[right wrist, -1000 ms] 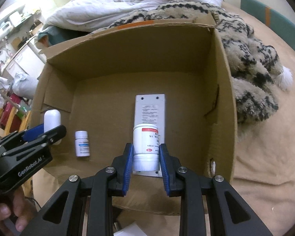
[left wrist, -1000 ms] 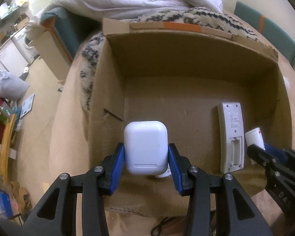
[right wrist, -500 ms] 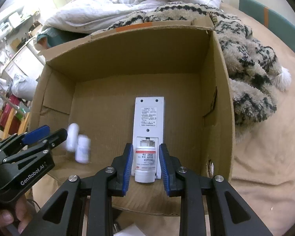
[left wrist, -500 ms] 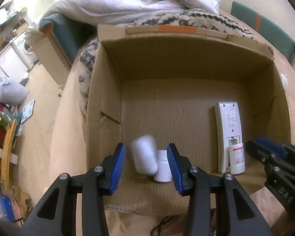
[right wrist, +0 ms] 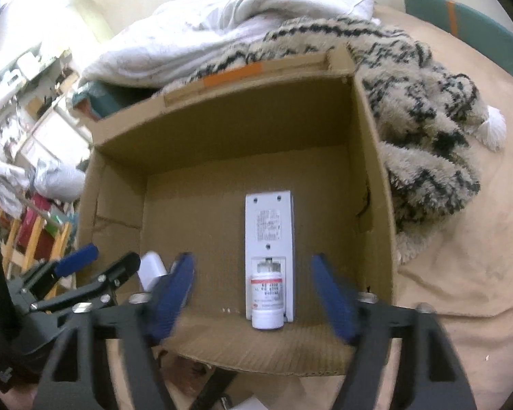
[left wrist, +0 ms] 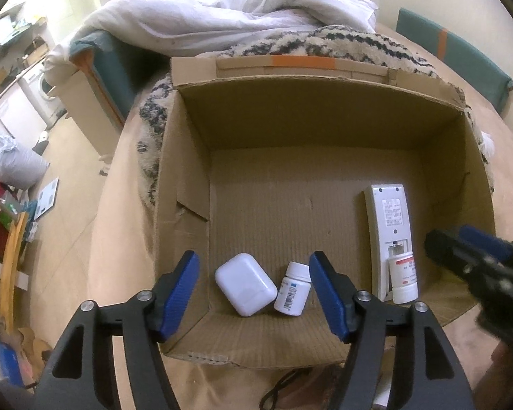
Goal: Organize rigid objects
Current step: 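Withdraw both grippers from the box toward the remaining items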
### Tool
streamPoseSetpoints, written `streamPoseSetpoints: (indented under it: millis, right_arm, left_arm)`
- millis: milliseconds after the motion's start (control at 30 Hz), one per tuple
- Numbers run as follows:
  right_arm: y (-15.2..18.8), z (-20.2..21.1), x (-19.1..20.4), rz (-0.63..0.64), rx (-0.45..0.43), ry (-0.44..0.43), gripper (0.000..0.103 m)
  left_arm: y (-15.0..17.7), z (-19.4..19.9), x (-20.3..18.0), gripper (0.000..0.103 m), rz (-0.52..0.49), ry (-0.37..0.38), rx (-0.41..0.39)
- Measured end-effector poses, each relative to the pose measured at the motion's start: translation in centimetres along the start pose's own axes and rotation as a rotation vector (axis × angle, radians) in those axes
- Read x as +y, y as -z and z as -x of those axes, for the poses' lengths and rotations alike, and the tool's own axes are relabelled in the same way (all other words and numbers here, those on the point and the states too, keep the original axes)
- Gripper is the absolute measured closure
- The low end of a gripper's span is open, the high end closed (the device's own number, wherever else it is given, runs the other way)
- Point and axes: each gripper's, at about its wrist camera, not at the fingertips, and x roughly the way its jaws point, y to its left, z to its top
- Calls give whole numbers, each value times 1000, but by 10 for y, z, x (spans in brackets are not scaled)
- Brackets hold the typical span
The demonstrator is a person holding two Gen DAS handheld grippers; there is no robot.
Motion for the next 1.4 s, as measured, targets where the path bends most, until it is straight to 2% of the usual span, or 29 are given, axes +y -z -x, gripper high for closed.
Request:
streamPoseSetpoints:
  millis: [300, 433, 667, 967, 1167, 1300, 1400]
  right_arm:
    - [-3, 5, -8, -63, -5, -35, 25]
    - [-2, 9, -11, -88, -10, -44, 25]
    - [2, 23, -19, -117, -27, -35, 25]
    - [16, 48, -18, -105, -41, -29, 25]
    - [39, 56, -20, -129, 5, -50, 25]
    - [60, 51, -30, -216, 80, -104, 25]
    - [75, 40, -35, -265, 160, -118, 25]
  left_arm:
    - [1, 7, 6, 39, 22, -10, -24]
    - [5, 11, 2, 39, -16, -20, -26]
    - [5, 30, 9, 39, -14, -41, -49]
    - [23, 51, 33, 39, 57, -59, -21]
    - [42, 55, 48, 39, 117, -61, 21]
    - [54, 52, 51, 39, 137, -59, 57]
    - [64, 47, 56, 39, 189, -41, 94]
